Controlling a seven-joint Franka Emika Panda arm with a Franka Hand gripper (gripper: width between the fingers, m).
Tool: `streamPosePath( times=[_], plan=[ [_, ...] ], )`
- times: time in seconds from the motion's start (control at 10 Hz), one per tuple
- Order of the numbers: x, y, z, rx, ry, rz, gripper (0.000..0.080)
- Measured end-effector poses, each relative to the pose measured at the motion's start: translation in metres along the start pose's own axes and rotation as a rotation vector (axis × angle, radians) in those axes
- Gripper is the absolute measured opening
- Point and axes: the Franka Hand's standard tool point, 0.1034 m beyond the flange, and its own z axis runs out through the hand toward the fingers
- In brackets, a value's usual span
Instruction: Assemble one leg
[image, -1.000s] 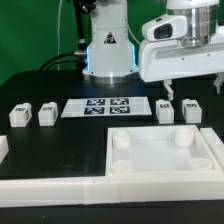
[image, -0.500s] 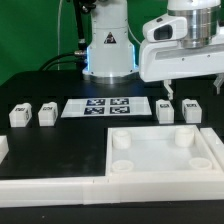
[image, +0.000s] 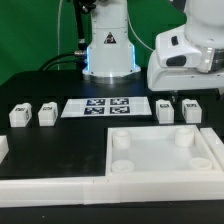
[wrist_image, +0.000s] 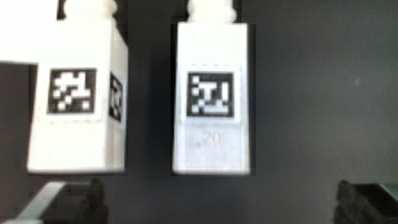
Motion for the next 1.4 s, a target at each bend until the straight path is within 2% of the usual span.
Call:
streamPosePath(
  times=[0.2, 0.4, 0.5, 1.0, 1.3, 1.4],
  plan=[
    [0.005, 0.002, 0.002, -0.009, -0.188, 0.004, 0.0649],
    [0.008, 0.0, 0.003, -0.005, -0.206, 0.019, 0.0649],
    [0.004, -0.005, 0.007, 0.021, -0.235, 0.092, 0.0649],
    [0.001, -0.014, 0.047, 0.004, -0.214, 0.099, 0.0649],
    [0.002, -0.012, 0.053, -0.001, -0.204, 0.079, 0.0649],
    [0.002, -0.012, 0.053, 0.0, -0.204, 0.08, 0.0604]
  ],
)
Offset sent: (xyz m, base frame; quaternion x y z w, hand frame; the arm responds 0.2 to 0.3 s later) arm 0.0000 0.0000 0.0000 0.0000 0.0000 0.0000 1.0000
